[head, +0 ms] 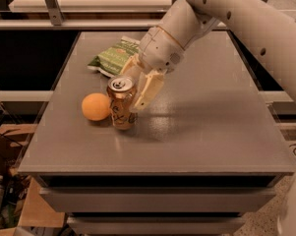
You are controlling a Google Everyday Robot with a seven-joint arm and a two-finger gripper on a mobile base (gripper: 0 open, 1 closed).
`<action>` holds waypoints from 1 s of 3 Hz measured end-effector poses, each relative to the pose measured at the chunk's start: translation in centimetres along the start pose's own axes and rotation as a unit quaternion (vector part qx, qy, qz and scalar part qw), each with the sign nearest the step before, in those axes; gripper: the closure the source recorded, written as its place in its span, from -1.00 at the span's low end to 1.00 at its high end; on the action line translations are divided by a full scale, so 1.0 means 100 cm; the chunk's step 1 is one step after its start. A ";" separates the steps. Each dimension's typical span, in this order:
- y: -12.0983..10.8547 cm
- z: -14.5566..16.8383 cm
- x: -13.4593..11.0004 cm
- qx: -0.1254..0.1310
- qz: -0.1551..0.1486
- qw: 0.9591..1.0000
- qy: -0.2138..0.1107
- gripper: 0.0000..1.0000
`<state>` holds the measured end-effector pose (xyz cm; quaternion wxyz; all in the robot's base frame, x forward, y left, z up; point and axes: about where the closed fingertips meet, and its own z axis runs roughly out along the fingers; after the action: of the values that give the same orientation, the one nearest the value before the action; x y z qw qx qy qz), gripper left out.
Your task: Move orange can near orange
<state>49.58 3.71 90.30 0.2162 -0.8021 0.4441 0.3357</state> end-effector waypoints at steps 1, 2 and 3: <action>0.000 0.001 0.000 -0.001 -0.002 1.000 0.001 -0.28; 0.000 0.003 0.001 -0.004 -0.004 1.000 0.001 -0.78; -0.002 0.005 0.000 -0.006 -0.007 1.000 0.001 -1.00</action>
Offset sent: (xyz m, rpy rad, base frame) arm -0.0089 -0.0077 -0.0036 -0.0247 0.0198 0.0427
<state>49.60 4.16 90.02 0.2134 -0.8065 0.4368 0.3364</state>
